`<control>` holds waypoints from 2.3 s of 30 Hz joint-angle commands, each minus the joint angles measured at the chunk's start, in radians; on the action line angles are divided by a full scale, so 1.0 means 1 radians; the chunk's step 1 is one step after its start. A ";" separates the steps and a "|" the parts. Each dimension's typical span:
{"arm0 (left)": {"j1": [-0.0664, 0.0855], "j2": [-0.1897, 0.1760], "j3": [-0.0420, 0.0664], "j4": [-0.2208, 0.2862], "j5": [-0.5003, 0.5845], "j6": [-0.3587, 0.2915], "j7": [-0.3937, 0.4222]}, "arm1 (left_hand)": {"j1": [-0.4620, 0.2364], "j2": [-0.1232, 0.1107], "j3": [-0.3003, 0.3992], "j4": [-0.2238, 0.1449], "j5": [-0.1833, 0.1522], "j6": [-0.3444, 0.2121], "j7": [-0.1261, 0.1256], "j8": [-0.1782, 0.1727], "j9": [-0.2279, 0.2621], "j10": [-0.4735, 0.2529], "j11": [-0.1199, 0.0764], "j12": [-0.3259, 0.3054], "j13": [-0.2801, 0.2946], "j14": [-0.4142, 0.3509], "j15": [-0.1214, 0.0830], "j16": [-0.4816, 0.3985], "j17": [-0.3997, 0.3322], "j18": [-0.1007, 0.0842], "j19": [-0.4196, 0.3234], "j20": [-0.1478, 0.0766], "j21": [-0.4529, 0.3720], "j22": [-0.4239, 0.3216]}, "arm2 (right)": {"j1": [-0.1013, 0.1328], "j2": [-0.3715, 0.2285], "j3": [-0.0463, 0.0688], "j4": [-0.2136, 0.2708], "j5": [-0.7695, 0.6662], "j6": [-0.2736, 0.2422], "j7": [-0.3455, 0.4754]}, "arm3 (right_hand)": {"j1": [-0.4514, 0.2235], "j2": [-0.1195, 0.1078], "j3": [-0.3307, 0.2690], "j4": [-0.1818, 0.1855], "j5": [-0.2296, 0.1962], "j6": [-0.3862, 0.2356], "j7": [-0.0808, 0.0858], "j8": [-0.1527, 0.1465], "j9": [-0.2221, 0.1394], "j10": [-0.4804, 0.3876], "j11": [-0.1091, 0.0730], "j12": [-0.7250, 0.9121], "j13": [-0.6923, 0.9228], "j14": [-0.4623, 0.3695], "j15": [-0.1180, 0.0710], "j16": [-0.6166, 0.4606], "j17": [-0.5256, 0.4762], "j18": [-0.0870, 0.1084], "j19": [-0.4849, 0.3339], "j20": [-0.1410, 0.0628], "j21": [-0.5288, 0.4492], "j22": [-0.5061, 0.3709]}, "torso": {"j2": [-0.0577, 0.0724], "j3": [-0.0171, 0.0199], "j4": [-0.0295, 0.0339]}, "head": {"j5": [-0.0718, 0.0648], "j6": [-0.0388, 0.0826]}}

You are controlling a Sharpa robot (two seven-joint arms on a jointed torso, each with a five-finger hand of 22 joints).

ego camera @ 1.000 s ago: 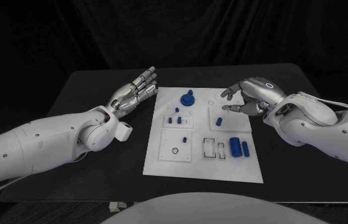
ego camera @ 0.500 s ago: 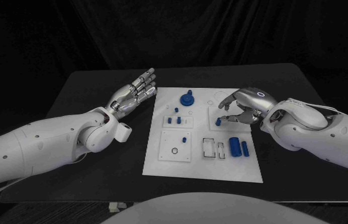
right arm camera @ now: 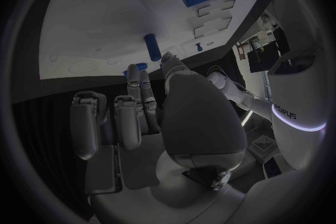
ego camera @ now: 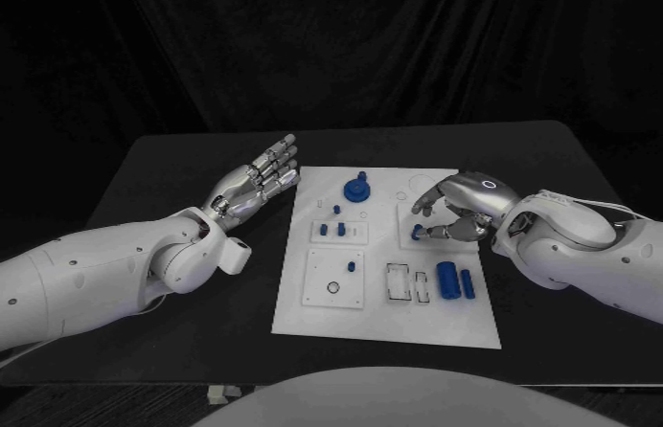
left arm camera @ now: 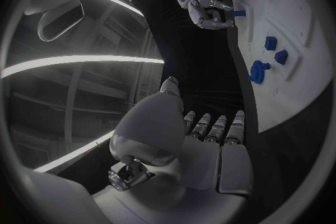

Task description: Assemble the parts on the task board

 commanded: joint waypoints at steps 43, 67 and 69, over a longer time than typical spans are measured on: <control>-0.009 0.006 0.001 0.000 0.007 0.030 0.091 | 0.037 0.000 0.014 -0.003 0.024 0.009 0.025 0.003 0.003 -0.001 0.019 0.007 0.001 0.000 0.017 -0.004 -0.001 0.006 -0.004 0.000 -0.001 0.002 | -0.011 0.022 0.000 0.003 -0.011 0.071 -0.011 | 0.109 -0.011 0.176 -0.117 0.452 0.056 0.007 0.109 0.161 0.027 -0.029 0.118 0.052 0.067 -0.019 -0.014 0.141 0.016 0.042 -0.020 -0.022 0.222 | 0.000 0.0000 -0.0001 | 0.007 0.000; -0.014 0.012 0.001 -0.005 0.007 0.039 0.082 | 0.050 0.001 0.020 -0.006 0.031 0.010 0.034 0.003 0.002 -0.001 0.020 0.006 0.001 0.000 0.021 -0.004 -0.001 0.006 -0.003 0.002 0.000 0.004 | -0.005 -0.006 0.001 0.043 -0.011 0.051 -0.003 | 0.103 -0.003 0.193 -0.140 0.428 0.047 0.012 0.154 0.210 0.019 -0.023 0.137 0.064 0.060 -0.015 -0.024 0.121 0.019 0.034 -0.018 -0.035 0.217 | -0.001 0.0000 -0.0006 | 0.016 0.000; -0.014 0.013 0.001 -0.005 0.007 0.039 0.082 | 0.050 0.001 0.020 -0.006 0.031 0.010 0.034 0.003 0.002 -0.001 0.020 0.006 0.001 0.000 0.021 -0.004 -0.001 0.006 -0.003 0.002 0.000 0.004 | 0.001 -0.009 0.001 0.051 -0.011 0.053 -0.005 | 0.103 -0.003 0.194 -0.141 0.427 0.046 0.012 0.155 0.211 0.019 -0.023 0.137 0.064 0.060 -0.015 -0.025 0.120 0.020 0.033 -0.018 -0.037 0.216 | -0.001 0.0000 -0.0006 | 0.018 0.000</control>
